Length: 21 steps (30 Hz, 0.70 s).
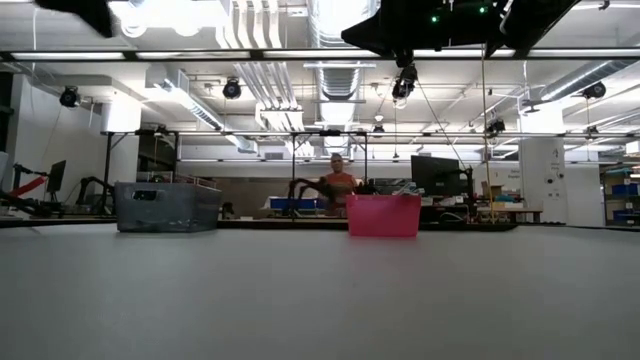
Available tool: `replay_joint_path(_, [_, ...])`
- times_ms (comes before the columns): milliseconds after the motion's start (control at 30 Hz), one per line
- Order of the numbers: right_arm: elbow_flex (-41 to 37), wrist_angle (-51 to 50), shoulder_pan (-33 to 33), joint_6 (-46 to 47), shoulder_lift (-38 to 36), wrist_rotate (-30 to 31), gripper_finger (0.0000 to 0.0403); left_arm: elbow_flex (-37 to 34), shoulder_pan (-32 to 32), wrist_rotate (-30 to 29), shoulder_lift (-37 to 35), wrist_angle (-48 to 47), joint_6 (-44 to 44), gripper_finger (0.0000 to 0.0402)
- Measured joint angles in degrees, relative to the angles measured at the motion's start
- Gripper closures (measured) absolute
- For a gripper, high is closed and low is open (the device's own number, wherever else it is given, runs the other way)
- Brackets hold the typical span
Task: Sort silverware by color (type)
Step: Return to Home Position
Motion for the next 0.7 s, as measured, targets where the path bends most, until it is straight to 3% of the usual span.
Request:
replay_joint_path(133, [0.0, -0.1, 0.0, 0.0, 0.0, 0.0, 0.0342, 1.1, 3.9, -1.8, 0.0, 1.8, 17.4, 0.0361])
replay_joint_path(267, [0.0, -0.5, 0.0, 0.0, 0.0, 0.0, 0.0342, -0.4, 8.2, -2.0, -0.6, 2.6, 28.7, 0.0384])
replay_joint_path(433, [0.0, -2.4, 0.0, 0.0, 0.0, 0.0, 0.0342, -7.0, 12.8, -2.5, -3.5, 10.6, 40.5, 0.0399])
replay_joint_path(700, [-0.1, -10.5, 0.0, 0.9, 0.0, 0.0, 0.0342, -19.4, 18.4, -4.9, -13.9, 29.0, 54.6, 0.0401])
